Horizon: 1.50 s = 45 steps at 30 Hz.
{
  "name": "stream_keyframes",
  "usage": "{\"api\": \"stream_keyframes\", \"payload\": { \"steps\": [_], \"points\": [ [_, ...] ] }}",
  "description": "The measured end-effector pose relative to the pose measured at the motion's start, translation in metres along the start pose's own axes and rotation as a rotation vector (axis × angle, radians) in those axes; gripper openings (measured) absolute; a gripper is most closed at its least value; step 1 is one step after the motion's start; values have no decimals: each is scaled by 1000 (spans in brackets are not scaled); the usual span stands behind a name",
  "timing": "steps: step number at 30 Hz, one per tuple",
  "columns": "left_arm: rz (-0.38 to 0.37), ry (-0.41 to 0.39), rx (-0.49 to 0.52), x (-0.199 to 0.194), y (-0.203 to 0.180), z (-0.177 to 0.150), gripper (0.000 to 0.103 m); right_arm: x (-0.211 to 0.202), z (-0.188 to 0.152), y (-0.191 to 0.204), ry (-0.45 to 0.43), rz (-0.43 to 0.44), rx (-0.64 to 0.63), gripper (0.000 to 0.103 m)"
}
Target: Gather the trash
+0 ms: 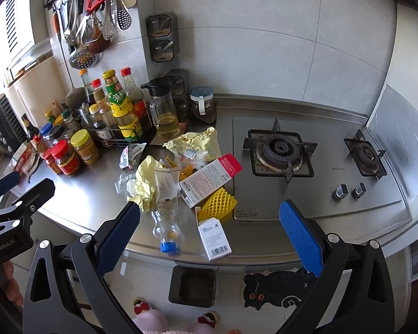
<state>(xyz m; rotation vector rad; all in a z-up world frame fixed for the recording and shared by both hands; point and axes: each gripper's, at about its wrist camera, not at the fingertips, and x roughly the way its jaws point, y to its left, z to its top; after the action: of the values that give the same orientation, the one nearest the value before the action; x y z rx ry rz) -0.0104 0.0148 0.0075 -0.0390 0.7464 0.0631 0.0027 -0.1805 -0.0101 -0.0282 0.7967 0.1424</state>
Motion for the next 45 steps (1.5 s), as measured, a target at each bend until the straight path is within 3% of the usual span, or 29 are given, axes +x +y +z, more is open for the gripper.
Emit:
{"api": "stream_keyframes", "payload": {
  "steps": [7, 16, 18, 19, 20, 26, 31, 38, 45],
  "points": [
    [-39, 36, 19, 31, -1, -12, 95, 28, -4, -19, 19, 38, 21, 100],
    [-133, 230, 1, 108, -10, -59, 94, 104, -42, -37, 185, 51, 19, 100],
    [-155, 280, -31, 126, -7, -69, 85, 115, -53, -37, 189, 35, -36, 99],
    [-169, 305, -56, 134, -5, -72, 80, 120, -58, -38, 193, 31, -67, 92],
    [-177, 323, -78, 140, -3, -76, 78, 124, -62, -39, 201, 32, -90, 88],
    [-197, 372, -75, 168, -20, -80, 77, 144, -85, -39, 226, 133, -103, 87],
    [-180, 411, -49, 194, -39, -80, 72, 160, -96, -24, 243, 143, -149, 82],
    [-169, 453, -43, 224, -55, -80, 72, 176, -104, -26, 238, 131, -165, 80],
    [-141, 482, -34, 248, -67, -82, 72, 188, -109, -24, 223, 130, -200, 72]
  ]
}}
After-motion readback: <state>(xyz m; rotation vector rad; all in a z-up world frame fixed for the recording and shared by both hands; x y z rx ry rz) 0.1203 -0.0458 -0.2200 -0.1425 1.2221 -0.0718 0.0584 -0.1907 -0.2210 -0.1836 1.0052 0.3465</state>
